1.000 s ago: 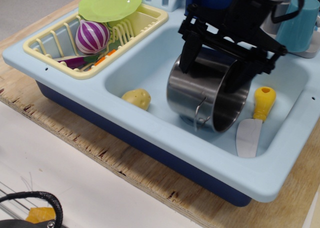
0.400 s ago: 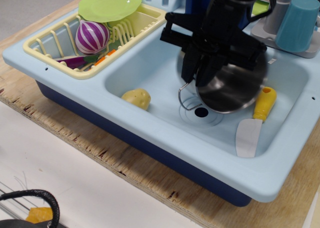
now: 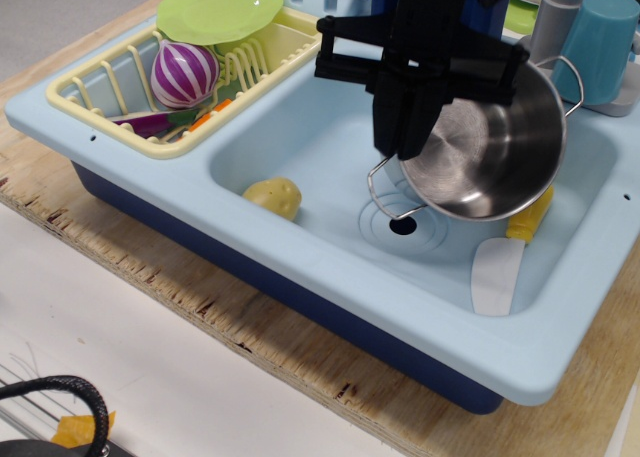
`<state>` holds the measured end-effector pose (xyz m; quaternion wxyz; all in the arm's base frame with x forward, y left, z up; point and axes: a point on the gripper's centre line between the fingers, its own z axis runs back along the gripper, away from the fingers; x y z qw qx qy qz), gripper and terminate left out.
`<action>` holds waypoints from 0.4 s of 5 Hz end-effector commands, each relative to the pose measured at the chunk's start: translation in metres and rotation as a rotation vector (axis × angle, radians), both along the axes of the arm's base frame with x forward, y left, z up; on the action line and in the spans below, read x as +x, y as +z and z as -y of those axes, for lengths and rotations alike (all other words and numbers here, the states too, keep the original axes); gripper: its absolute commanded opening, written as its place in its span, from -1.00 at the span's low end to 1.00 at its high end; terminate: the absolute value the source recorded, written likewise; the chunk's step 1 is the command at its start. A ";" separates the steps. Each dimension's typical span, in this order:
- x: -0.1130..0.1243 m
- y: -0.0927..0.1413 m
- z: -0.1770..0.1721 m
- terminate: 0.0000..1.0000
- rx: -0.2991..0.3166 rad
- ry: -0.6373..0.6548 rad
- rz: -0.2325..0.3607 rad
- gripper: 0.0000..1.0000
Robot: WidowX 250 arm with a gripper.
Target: Flip pot upright which is in sink
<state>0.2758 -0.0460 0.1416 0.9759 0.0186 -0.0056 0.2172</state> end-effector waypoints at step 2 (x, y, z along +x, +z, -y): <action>-0.004 0.035 -0.016 -1.00 -0.123 0.268 -0.158 -1.00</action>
